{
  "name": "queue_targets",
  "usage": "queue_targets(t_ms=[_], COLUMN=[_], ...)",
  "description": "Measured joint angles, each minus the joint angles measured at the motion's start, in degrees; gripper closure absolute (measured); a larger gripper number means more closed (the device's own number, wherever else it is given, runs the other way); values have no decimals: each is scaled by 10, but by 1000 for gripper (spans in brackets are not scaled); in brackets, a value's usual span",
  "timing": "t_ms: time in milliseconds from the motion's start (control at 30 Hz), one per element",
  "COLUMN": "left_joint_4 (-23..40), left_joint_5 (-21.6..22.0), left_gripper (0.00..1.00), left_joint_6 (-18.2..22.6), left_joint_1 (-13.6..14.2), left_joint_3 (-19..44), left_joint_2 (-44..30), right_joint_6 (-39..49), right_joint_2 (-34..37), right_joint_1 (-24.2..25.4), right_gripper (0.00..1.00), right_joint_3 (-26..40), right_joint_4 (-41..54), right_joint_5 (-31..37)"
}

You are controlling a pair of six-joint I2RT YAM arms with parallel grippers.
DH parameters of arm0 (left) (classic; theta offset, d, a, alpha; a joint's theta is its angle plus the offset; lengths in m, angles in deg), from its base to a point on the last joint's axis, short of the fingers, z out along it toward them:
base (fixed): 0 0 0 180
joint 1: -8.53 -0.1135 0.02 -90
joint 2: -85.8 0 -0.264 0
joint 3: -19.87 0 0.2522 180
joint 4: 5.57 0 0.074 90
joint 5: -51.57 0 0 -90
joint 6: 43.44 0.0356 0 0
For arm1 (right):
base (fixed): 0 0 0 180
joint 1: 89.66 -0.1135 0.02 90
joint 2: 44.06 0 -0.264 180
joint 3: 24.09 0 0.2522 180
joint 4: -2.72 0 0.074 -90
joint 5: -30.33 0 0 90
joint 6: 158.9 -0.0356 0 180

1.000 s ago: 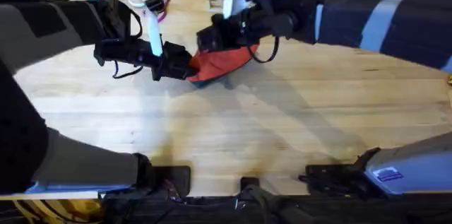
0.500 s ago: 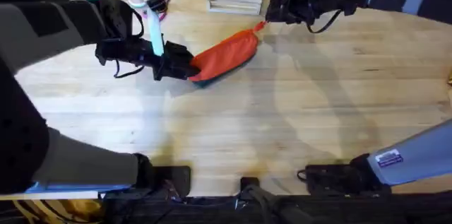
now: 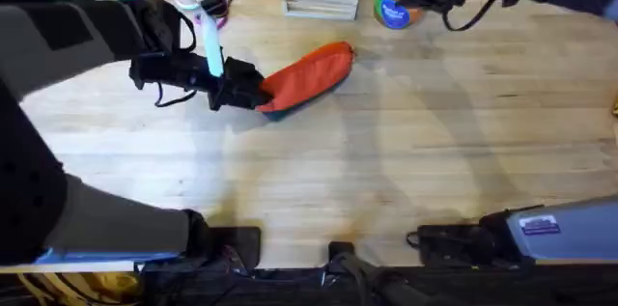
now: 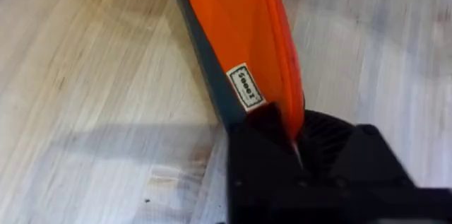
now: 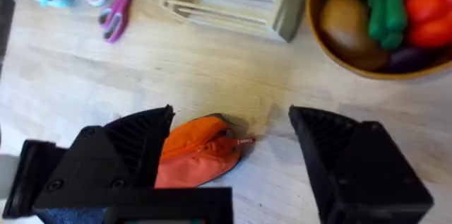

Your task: Unzip the bag, pick up the pens from the table one at a time and place them inside, then zip the bag closed.

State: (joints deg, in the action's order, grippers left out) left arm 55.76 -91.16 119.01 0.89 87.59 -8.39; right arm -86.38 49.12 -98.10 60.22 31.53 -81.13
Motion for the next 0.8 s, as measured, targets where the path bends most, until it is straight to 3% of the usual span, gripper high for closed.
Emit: queue_targets(t_ms=[67, 200, 233, 533, 667, 700, 800], left_joint_4=[4, 6, 7, 7, 37, 66, 73], left_joint_5=[-1, -4, -5, -7, -4, 16, 50], left_gripper=[730, 98, 34, 6, 4, 4, 5], left_joint_6=[2, 2, 1, 0, 0, 0, -24], left_joint_1=[0, 0, 0, 0, 0, 0, 0], left_joint_3=[0, 0, 0, 0, 8, 30, 69], left_joint_2=[0, 0, 0, 0, 8, 47, 107], right_joint_6=[30, 97, 114, 213, 226, 230, 233], right_joint_2=[-34, -108, -126, -263, -298, -313, -323], right_joint_1=[0, 0, 0, 0, 0, 0, 0], right_gripper=[5, 5, 5, 4, 4, 5, 5], right_joint_3=[0, 0, 0, 0, 0, 0, 0], right_joint_4=[14, 50, 61, 158, 190, 208, 211], right_joint_5=[7, 34, 41, 86, 88, 89, 92])
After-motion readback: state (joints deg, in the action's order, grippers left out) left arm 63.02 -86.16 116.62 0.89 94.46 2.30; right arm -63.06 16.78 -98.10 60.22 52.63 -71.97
